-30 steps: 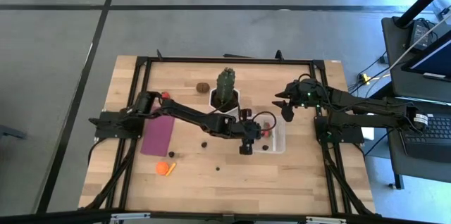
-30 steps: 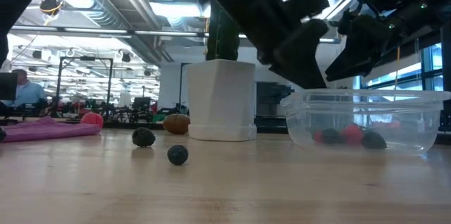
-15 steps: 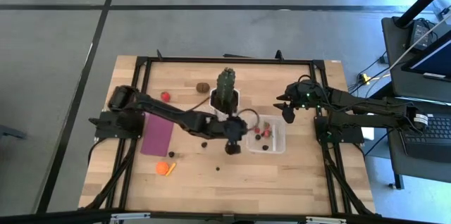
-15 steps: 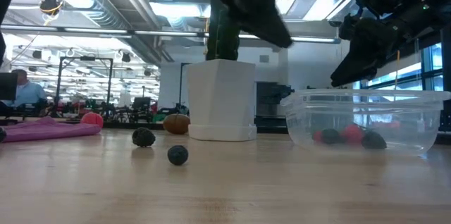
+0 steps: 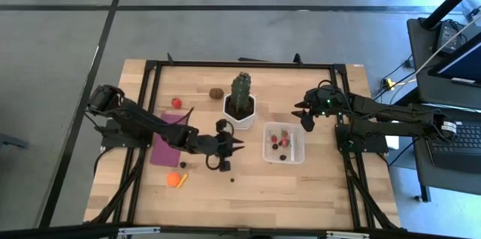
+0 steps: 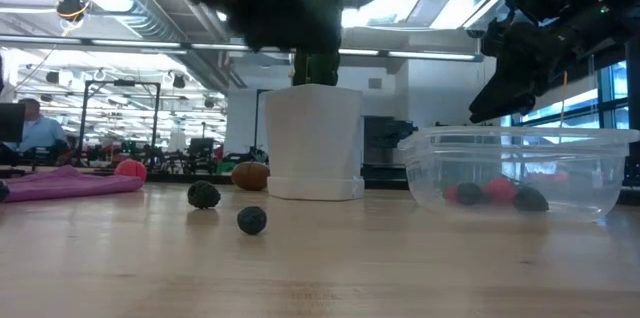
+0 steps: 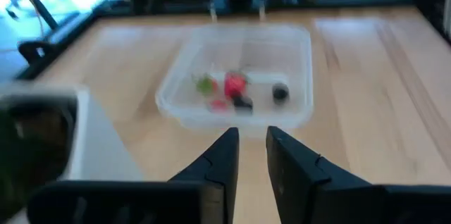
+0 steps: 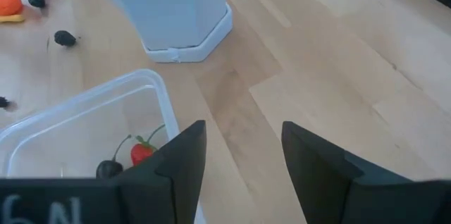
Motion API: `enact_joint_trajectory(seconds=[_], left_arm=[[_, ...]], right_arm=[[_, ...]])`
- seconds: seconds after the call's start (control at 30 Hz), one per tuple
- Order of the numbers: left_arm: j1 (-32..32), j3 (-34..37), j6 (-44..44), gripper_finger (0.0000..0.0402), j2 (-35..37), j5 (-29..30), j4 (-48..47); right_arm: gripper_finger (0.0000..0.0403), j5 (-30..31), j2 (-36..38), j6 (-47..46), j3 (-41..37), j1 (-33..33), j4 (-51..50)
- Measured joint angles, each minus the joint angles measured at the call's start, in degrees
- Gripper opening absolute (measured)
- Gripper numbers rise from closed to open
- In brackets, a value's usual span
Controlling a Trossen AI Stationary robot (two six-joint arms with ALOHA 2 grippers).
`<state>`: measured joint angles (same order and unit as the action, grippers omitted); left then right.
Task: Pick and placing Produce into tupperware
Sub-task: Put the blackberry into the transparent bin
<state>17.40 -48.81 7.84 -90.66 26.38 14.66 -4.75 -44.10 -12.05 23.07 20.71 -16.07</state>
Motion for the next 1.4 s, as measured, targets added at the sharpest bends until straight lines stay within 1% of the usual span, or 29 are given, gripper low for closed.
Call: enact_joint_trajectory(seconds=[0.13,0.27,0.37,0.47,0.67,0.73,0.8,0.93,1.1,1.2,1.27,1.33,1.4], left_arm=[[1.3,2.3,2.2,0.0059,0.2,-0.1,-0.1],[2.2,2.4,4.2,0.0054,0.2,-1.5,0.2],[2.9,2.4,5.3,0.0058,0.2,-1.6,0.2],[3.4,2.4,5.6,0.0081,0.2,-1.6,0.1],[3.4,2.4,7.1,0.015,0.2,-1.6,0.1],[3.5,2.4,7.2,0.017,0.2,-2.9,0.1],[3.5,2.4,7.1,0.0185,0.2,-5.5,0.0],[3.5,2.4,7.1,0.0198,0.2,-10.3,0.2],[3.6,2.4,7.2,0.0195,0.2,-14.3,0.4],[3.6,2.4,7.7,0.0191,0.2,-14.0,1.5],[3.6,2.3,10.3,0.0191,0.2,-13.2,0.8],[3.7,2.3,13.8,0.019,0.2,-10.7,-2.2],[4.1,2.3,16.7,0.019,0.1,-6.7,-5.7]], right_arm=[[0.0188,0.0,0.0,0.0,0.0,0.0,0.3],[0.0188,0.0,0.0,0.0,0.0,0.0,0.4],[0.0188,0.0,0.0,0.0,0.0,0.0,0.4],[0.0188,0.0,0.0,0.0,0.0,0.0,0.4],[0.0188,0.0,0.0,0.2,0.0,0.0,0.4],[0.0188,0.0,0.0,0.2,0.0,0.0,0.4],[0.0188,0.0,0.0,0.2,0.0,0.0,0.4],[0.0188,0.0,0.0,0.3,0.0,0.0,0.4],[0.0188,0.0,0.0,0.6,0.0,0.0,0.4],[0.0188,0.0,0.0,0.7,0.0,0.0,0.7],[0.0188,0.0,0.0,0.7,0.0,0.0,1.0],[0.0188,0.0,0.0,0.7,0.0,0.0,1.0],[0.0188,0.0,0.0,0.7,0.0,0.0,1.0]])
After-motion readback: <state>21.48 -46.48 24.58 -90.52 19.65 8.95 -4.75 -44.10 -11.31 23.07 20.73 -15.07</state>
